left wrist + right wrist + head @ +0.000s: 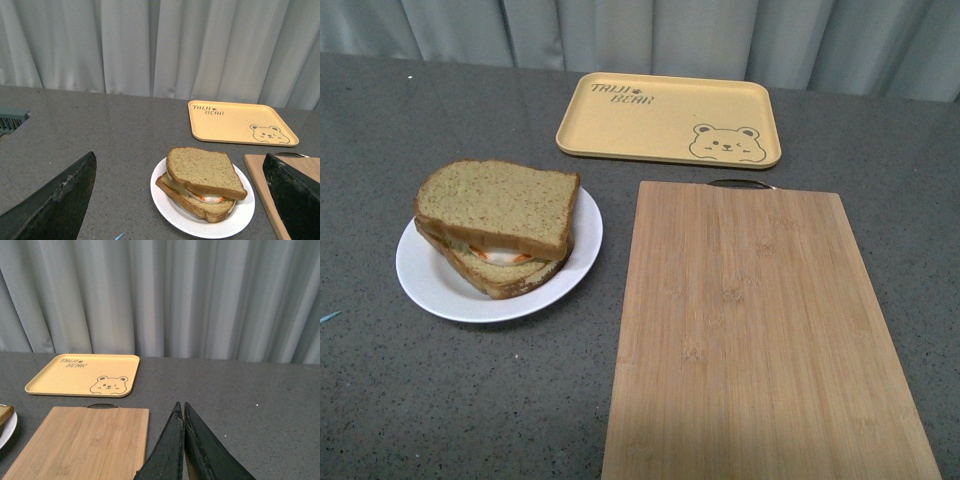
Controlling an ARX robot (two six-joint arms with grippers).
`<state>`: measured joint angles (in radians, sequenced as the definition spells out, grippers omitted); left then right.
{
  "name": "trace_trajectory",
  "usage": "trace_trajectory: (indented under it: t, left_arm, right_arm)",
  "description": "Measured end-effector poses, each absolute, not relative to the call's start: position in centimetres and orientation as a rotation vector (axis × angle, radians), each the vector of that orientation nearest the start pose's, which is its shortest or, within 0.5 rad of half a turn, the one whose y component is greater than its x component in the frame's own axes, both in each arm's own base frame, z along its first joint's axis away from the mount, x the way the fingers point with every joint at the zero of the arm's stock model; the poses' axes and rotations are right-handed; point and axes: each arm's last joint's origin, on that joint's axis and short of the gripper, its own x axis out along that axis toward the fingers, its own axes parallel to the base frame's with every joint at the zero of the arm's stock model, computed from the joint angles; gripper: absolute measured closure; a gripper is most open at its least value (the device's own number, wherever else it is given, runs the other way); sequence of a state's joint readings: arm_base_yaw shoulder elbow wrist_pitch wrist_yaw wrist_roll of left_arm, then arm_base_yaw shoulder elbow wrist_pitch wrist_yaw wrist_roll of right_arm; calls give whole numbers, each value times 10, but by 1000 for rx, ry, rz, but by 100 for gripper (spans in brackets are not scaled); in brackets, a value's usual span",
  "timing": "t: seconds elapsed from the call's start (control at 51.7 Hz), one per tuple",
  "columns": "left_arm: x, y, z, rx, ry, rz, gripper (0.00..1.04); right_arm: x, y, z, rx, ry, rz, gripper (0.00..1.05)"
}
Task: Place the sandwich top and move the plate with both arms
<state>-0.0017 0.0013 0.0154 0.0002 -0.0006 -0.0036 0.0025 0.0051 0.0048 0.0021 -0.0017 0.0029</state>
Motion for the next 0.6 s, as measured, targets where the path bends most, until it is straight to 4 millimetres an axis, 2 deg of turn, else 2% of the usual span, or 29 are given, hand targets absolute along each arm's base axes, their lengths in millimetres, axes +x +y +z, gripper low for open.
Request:
trace_trajectory:
  t: [0.097, 0.213, 0.348, 0.503, 0.561, 0.6]
  left_arm:
    - [97, 0, 169, -4, -14, -1, 7]
    - [97, 0, 169, -4, -14, -2, 7]
    - [97, 0, 169, -4, -14, -1, 7]
    - [97, 0, 169, -4, -14, -2, 7]
    - [99, 0, 167, -51, 115, 1, 7]
    - [102, 1, 165, -77, 183, 5, 7]
  right_arm:
    - [98, 0, 165, 1, -1, 4, 102]
    - [98, 0, 165, 2, -2, 5, 83]
    - [98, 0, 165, 2, -2, 4, 50]
    - [98, 0, 165, 2, -2, 4, 21]
    - [98, 0, 165, 2, -2, 4, 9]
    - [98, 0, 165, 3, -2, 4, 7]
